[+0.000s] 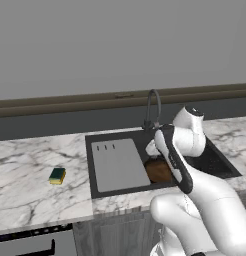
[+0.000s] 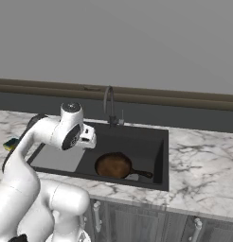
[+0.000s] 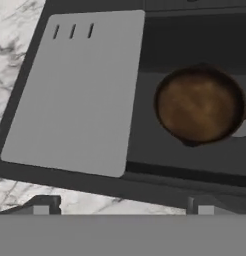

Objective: Pick the pan and sponge and place them into the sink. Then turn on the water.

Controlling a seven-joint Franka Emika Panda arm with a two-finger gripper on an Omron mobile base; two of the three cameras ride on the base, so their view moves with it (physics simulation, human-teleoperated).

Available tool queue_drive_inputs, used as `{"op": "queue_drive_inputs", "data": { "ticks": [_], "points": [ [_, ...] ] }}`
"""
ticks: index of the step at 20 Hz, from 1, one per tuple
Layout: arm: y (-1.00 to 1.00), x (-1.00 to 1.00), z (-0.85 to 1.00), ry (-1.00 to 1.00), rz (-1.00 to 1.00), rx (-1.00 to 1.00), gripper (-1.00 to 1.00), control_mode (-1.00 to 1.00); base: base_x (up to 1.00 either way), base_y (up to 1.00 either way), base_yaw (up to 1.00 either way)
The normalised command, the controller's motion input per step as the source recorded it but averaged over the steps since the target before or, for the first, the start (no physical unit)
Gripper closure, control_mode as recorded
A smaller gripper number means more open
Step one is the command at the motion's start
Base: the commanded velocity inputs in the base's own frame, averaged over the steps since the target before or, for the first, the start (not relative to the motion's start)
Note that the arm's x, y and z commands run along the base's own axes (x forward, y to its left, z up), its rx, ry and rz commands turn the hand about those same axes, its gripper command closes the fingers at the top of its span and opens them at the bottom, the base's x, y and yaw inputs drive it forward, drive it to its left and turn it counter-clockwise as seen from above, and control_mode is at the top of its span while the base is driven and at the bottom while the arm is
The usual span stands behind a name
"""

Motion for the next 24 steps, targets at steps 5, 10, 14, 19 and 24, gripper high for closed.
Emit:
{"op": "queue_drive_inputs", "data": {
  "ticks": [5, 10, 14, 19, 24],
  "points": [
    [1.0, 0.0, 0.31, 0.01, -0.2, -0.2, -1.0, -1.0, 0.0, 0.0, 0.0],
    [1.0, 0.19, 0.54, 0.07, -0.18, -0.15, -1.0, -1.0, 0.0, 0.0, 0.0],
    [1.0, 0.35, 0.34, 0.16, -0.12, -0.05, -1.0, -1.0, 0.0, 0.0, 0.0],
    [0.96, 0.28, -0.01, 0.21, -0.07, 0.0, -1.0, -1.0, 0.0, 0.0, 0.0],
    [0.69, 0.12, -0.17, 0.21, -0.03, 0.09, -1.0, -1.0, 0.0, 0.0, 0.0]
  ]
}}
